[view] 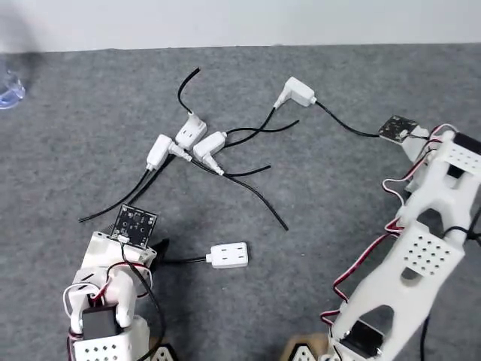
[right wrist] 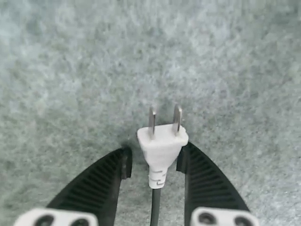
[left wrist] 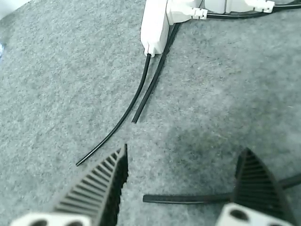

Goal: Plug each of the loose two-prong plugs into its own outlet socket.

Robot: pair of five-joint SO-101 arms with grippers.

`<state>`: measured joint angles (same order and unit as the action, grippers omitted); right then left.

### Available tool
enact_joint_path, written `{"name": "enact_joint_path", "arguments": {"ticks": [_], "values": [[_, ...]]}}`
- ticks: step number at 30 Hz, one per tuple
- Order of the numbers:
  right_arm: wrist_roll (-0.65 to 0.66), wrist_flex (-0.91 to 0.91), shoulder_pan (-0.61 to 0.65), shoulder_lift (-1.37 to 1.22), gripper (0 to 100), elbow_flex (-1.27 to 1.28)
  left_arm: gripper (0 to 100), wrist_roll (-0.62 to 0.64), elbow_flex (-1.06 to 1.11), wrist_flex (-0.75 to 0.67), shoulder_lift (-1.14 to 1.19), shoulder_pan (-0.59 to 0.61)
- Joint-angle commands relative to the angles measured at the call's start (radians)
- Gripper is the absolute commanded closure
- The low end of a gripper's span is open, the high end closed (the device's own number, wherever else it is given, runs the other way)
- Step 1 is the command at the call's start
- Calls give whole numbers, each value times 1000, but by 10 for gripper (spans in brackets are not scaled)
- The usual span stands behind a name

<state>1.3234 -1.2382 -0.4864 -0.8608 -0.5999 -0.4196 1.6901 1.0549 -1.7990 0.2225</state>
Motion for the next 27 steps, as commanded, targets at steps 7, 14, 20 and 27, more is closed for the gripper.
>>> {"name": "enact_joint_path", "arguments": {"ticks": [7,14,20,27], "values": [[-18,-76,102,-5,978,-80,662,8,-8,-9,-18,0],[-15,-277,107,79,990,-147,662,8,-8,-8,-18,0],[75,-562,143,222,990,-155,662,8,-8,-6,-18,0],[259,-547,217,302,990,48,662,8,-8,-6,-18,0]]}}
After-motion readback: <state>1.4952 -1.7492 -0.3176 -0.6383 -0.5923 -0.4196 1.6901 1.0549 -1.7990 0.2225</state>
